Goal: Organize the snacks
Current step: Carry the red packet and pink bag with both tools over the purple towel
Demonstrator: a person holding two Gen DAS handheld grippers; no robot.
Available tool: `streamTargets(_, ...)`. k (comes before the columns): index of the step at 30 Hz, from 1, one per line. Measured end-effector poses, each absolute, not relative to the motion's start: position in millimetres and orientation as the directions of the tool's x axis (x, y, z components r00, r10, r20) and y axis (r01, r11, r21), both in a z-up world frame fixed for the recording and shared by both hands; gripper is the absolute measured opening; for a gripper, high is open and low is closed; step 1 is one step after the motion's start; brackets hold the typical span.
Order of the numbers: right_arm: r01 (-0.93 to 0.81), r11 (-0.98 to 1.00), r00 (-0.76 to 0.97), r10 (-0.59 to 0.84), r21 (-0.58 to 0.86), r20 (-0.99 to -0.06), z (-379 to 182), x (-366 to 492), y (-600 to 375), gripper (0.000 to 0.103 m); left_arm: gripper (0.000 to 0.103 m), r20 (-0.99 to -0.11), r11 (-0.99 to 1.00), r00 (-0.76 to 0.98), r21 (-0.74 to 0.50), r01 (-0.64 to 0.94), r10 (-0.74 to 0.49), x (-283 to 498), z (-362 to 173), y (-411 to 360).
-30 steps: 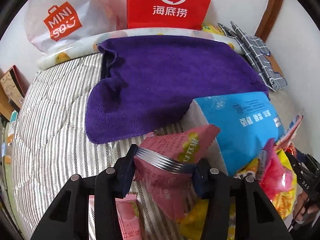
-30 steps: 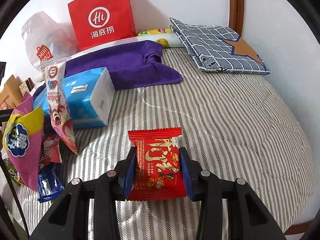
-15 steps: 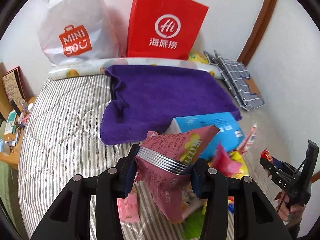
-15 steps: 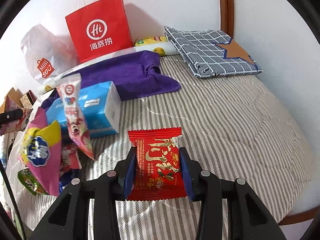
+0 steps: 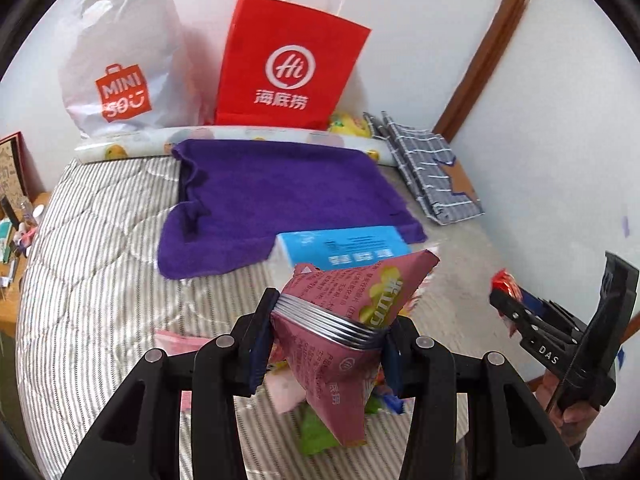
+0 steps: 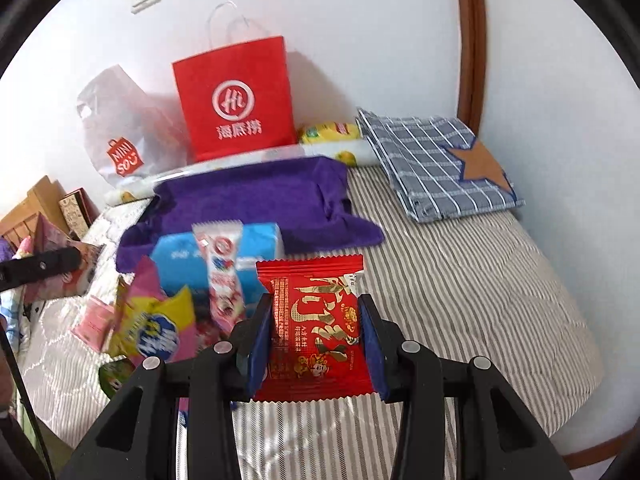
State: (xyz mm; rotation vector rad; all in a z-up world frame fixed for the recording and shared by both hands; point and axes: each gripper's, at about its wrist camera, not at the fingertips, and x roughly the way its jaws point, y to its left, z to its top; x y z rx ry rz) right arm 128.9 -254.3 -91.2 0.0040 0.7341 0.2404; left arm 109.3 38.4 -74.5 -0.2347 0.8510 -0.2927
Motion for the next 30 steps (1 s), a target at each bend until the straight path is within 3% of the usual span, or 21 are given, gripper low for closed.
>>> streamTargets(30, -0.297, 0.951, 0.768, 0.29, 0.083, -0.571, -30, 253, -216, 0.039, 0.046, -0.688, 0.938, 0.639, -0.277, 0.206, -0.344, 209, -27, 27)
